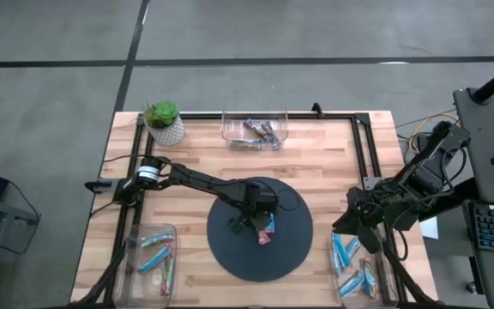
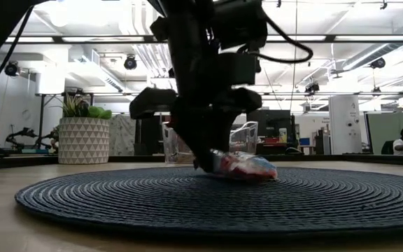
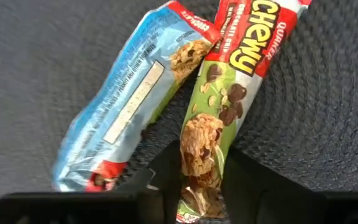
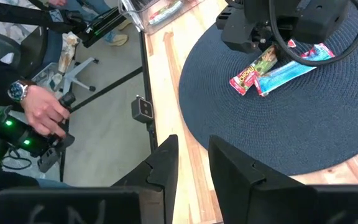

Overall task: Pick and place Granola Bars by type
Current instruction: Put the red granola bar into the bottom left transparent bin

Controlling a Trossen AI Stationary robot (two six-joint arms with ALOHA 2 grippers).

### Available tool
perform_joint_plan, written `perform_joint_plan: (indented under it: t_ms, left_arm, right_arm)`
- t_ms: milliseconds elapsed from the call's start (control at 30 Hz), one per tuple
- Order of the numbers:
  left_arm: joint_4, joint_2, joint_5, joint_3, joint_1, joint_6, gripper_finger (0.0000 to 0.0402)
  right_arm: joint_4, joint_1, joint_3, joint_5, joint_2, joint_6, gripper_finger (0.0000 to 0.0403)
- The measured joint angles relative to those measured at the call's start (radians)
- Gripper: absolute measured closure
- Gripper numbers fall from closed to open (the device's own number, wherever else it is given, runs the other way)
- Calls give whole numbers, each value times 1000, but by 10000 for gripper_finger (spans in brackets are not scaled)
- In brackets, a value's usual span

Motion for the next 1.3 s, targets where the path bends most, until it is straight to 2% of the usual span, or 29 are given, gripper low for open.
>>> perform_joint_plan:
  t_ms: [300, 567, 700, 800, 1100, 1300]
  left_arm:
    - [-58, -2, -10, 107, -4, -47, 340]
    - [-257, -9, -66, 265, -18, -125, 341]
    - [-386, -9, -150, 357, -43, -248, 341]
    - [-483, -9, -170, 428, -68, -347, 341]
    - [-793, -10, -166, 623, -167, -751, 342]
    - [-807, -50, -105, 641, -235, -1010, 343]
  right_arm:
    - [0, 0, 0, 0, 0, -7, 329]
    - [0, 0, 0, -1, 0, -23, 327]
    - [0, 0, 0, -2, 0, -42, 323]
    - [0, 0, 0, -2, 0, -67, 325]
    - [0, 0, 0, -3, 0, -132, 332]
    - [1, 0, 0, -3, 0, -166, 325]
